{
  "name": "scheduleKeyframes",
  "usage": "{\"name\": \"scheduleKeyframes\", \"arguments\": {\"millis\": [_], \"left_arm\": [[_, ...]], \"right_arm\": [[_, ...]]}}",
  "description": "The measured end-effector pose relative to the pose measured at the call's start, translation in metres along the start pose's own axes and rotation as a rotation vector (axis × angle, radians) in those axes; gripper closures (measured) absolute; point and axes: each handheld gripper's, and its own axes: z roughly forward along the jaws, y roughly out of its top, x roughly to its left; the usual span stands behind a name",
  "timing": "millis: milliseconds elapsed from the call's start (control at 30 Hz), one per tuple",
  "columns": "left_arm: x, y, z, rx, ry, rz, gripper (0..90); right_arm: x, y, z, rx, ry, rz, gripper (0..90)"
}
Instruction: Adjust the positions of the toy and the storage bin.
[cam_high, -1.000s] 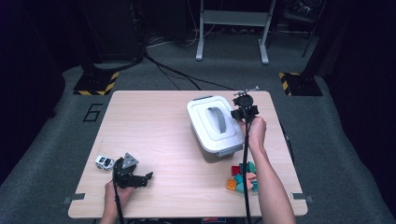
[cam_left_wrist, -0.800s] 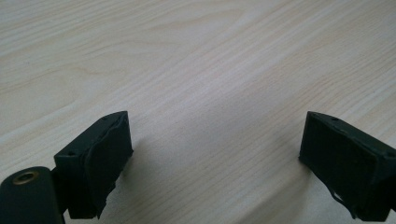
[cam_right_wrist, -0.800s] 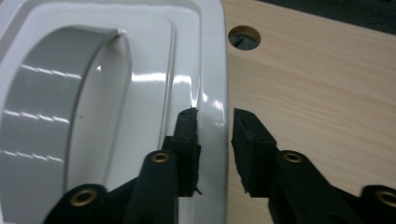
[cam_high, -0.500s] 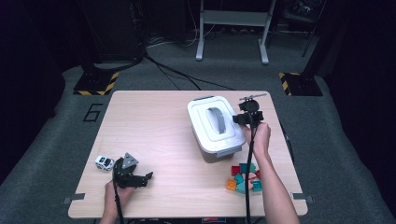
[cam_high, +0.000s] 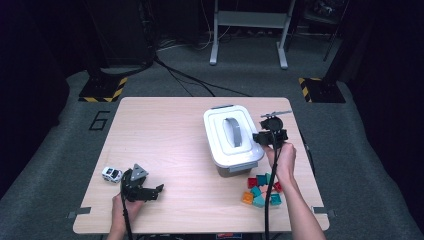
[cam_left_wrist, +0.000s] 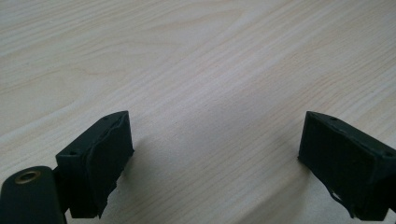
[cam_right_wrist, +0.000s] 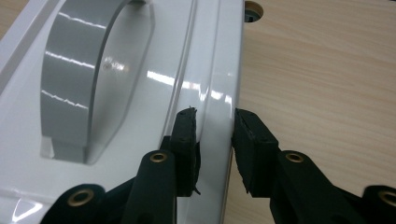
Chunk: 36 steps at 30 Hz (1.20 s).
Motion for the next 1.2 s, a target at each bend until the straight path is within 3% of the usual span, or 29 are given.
{"name": "scheduleKeyframes", "arguments": {"millis": [300,400,767,867,967,1200], "left_arm": [[0.000,0.000,0.000,0.000,0.001,0.003,9.9],[0.000,0.000,0.000,0.000,0.001,0.003,9.9],[0.000,0.000,0.000,-0.001,0.002,0.003,9.9],[0.000,0.000,0.000,0.001,0.002,0.007,9.9],[0.000,0.000,0.000,0.000,0.002,0.007,9.9],[0.000,0.000,0.000,0.004,0.000,0.007,9.9]], "right_arm": [[0.006,-0.014,-0.010,0.001,0.072,0.011,69.2],[0.017,-0.019,-0.012,-0.003,0.087,-0.026,66.8],[0.044,-0.028,-0.016,-0.016,0.162,-0.078,60.2],[0.040,-0.029,-0.019,-0.045,0.183,-0.089,47.6],[0.030,-0.034,-0.027,-0.085,0.174,-0.078,38.2],[-0.005,-0.057,-0.044,-0.133,0.118,-0.061,17.4]]}}
